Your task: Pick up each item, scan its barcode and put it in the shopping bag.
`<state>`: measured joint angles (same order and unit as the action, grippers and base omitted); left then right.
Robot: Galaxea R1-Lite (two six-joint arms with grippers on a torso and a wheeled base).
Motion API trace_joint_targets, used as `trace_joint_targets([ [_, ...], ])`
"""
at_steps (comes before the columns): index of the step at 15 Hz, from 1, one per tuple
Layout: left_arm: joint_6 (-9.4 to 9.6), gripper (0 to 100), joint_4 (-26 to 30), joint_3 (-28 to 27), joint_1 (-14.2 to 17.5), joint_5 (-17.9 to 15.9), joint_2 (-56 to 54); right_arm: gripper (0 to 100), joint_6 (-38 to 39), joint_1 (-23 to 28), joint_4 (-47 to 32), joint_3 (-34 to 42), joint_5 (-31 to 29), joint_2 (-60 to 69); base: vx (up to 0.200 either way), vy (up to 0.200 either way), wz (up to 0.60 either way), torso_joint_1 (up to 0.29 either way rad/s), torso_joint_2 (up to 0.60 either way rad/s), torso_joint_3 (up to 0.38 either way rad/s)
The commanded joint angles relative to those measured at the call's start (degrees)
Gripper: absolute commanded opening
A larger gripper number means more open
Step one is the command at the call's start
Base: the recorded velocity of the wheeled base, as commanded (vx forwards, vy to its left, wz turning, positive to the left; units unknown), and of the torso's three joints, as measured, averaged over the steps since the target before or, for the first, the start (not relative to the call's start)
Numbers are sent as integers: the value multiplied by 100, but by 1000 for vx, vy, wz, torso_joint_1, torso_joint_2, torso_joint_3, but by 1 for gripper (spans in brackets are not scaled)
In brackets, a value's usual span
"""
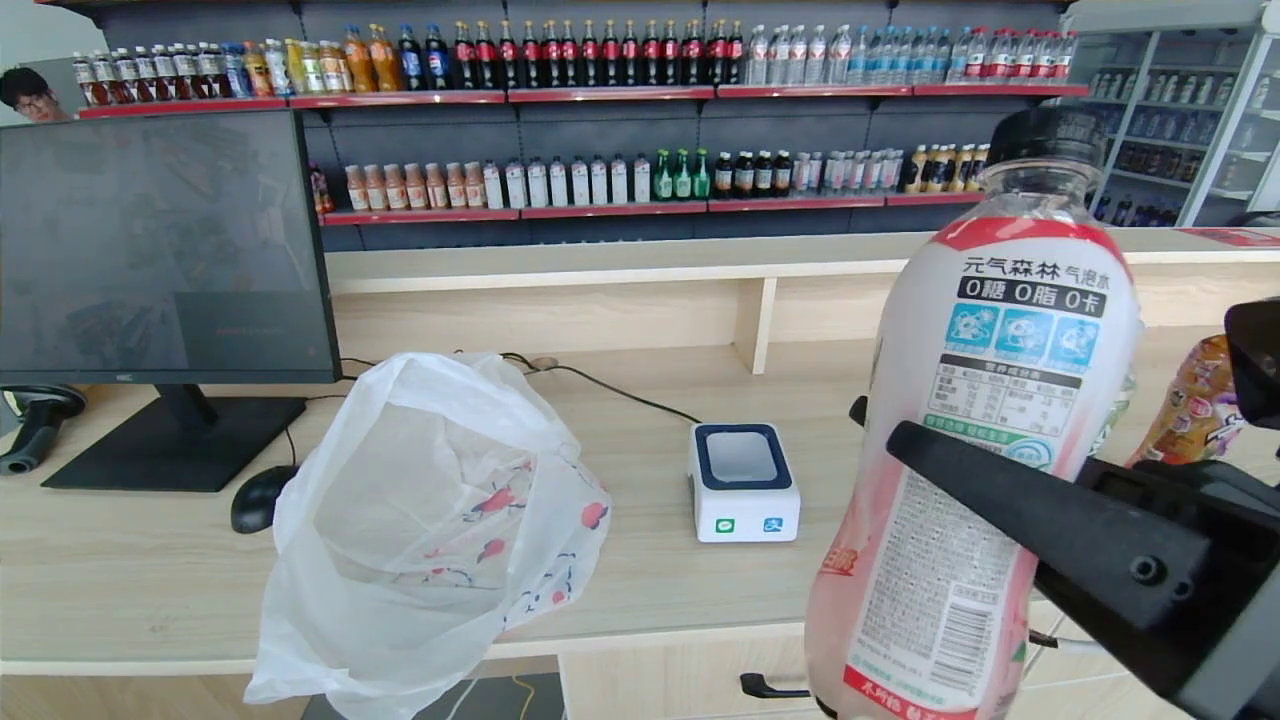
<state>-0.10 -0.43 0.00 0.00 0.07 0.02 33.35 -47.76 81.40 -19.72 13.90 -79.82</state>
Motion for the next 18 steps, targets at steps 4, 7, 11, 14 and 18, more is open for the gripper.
trace_joint_targets([
  [4,1,100,-1,0,0,1,-2,0,426,-5,808,-119,-1,-815,0,0,0,0,0,0],
  [7,1,100,-1,0,0,1,-2,0,725,-5,860,-374,-1,-1044,0,0,0,0,0,0],
  [11,1,100,-1,0,0,1,-2,0,752,-14,860,-735,8,-1070,0,0,0,0,0,0],
  [14,1,100,-1,0,0,1,-2,0,778,-66,860,-717,8,-1044,0,0,0,0,0,0],
  [18,-8,100,-1,0,0,1,-2,0,769,-66,860,-735,8,-1044,0,0,0,0,0,0],
])
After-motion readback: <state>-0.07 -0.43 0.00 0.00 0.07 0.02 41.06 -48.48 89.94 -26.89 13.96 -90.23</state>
